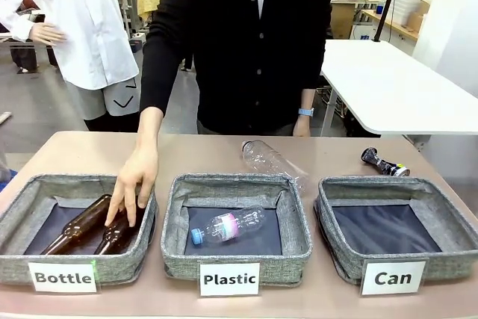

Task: Sort the can waste into the basket.
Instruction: Pick up the can waste from the table and place it in the right Fabric basket.

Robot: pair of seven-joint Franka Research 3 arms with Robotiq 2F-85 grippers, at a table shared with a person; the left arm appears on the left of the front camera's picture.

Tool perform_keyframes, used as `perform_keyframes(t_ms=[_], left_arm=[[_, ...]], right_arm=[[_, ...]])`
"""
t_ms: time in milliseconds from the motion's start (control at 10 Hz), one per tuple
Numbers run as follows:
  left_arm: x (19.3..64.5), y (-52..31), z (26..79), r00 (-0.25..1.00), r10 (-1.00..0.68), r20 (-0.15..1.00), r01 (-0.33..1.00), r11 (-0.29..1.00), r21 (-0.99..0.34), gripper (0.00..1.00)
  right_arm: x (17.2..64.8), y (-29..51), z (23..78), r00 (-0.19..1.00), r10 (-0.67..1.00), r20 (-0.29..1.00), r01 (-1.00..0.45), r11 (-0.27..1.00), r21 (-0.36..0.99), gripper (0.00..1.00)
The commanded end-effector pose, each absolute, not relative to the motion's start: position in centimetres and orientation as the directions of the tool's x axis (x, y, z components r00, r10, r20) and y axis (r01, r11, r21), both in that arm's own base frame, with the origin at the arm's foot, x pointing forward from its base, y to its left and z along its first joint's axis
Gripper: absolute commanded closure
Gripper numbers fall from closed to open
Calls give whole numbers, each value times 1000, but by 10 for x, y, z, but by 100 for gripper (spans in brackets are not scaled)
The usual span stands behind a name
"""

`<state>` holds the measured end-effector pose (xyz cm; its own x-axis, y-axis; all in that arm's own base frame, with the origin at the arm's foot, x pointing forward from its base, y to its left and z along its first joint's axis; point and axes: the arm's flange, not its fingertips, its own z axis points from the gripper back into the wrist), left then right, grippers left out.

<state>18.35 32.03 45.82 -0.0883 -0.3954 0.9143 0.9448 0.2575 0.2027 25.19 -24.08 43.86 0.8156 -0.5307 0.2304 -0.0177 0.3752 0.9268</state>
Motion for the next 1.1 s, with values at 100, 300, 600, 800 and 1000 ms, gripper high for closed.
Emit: perform_keyframes(t_ms=[100,300,600,800,1000], left_arm=[[185,318,452,-122,-378,918,937,262,232,74],[212,274,462,-131,-339,932,935,269,230,74],[263,137,488,-207,-368,907,965,75,251,74],[308,21,494,-279,-382,881,951,17,309,74],[340,-118,499,-317,-422,849,943,-48,329,74]], right_arm=[[254,-243,440,806,-533,258,-52,371,927,0],[254,-243,440,806,-533,258,-52,371,927,0],[254,-243,440,806,-533,258,-52,371,927,0],[254,-243,440,806,-533,258,-52,371,927,0],[254,-243,440,806,-533,258,-52,371,927,0]])
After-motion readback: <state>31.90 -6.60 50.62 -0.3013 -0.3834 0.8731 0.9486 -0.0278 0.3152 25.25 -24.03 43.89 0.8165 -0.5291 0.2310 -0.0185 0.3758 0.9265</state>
